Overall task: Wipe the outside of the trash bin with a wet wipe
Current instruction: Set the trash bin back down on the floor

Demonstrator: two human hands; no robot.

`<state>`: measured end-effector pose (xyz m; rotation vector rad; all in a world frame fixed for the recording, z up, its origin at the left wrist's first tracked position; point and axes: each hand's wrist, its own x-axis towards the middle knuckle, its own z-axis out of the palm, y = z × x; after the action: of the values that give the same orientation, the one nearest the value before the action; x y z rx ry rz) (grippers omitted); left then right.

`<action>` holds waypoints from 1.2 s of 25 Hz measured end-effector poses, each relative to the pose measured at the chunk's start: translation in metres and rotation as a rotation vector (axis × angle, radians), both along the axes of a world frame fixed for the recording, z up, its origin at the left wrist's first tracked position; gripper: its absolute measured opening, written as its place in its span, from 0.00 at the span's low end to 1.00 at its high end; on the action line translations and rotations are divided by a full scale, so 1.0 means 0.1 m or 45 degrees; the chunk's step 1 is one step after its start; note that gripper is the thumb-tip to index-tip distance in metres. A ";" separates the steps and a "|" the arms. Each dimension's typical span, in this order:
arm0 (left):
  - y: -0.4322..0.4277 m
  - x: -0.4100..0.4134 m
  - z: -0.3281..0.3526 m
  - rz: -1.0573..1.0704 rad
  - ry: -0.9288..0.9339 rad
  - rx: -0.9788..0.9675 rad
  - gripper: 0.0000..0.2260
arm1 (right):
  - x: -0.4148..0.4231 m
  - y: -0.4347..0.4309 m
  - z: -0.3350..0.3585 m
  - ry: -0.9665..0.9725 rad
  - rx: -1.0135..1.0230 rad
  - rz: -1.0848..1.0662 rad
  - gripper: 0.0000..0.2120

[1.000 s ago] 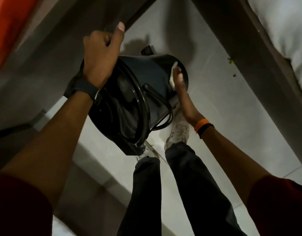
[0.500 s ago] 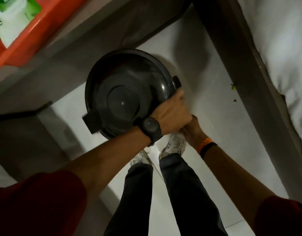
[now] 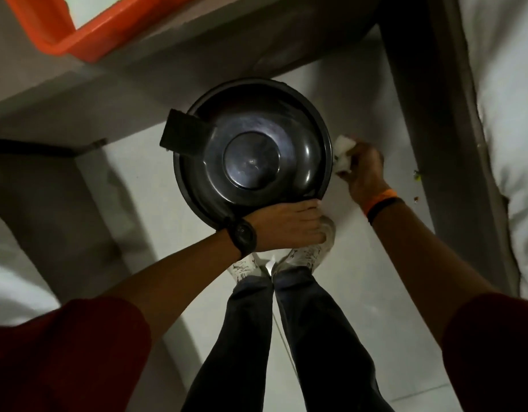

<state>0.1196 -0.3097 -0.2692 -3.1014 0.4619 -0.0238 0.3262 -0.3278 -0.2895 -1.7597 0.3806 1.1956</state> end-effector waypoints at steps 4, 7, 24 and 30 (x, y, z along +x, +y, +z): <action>-0.01 -0.51 0.05 0.969 0.115 -0.213 0.39 | 0.05 0.56 0.17 -0.131 0.090 0.287 0.09; 0.13 -0.85 0.21 1.907 0.226 -0.654 0.57 | -0.23 0.73 0.24 -0.288 0.179 0.556 0.06; 0.84 -1.37 0.32 1.819 0.129 -1.373 0.45 | -0.56 -0.34 0.30 -0.787 -0.439 0.869 0.10; 0.68 -1.65 0.61 2.372 -0.439 -1.708 0.25 | -0.73 -0.66 0.69 -0.788 -0.352 0.916 0.08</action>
<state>-0.0450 -0.2421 -0.2078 -2.4268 -3.2474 -1.0293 0.2527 -0.3936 -0.2202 -2.5017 -0.5223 1.0029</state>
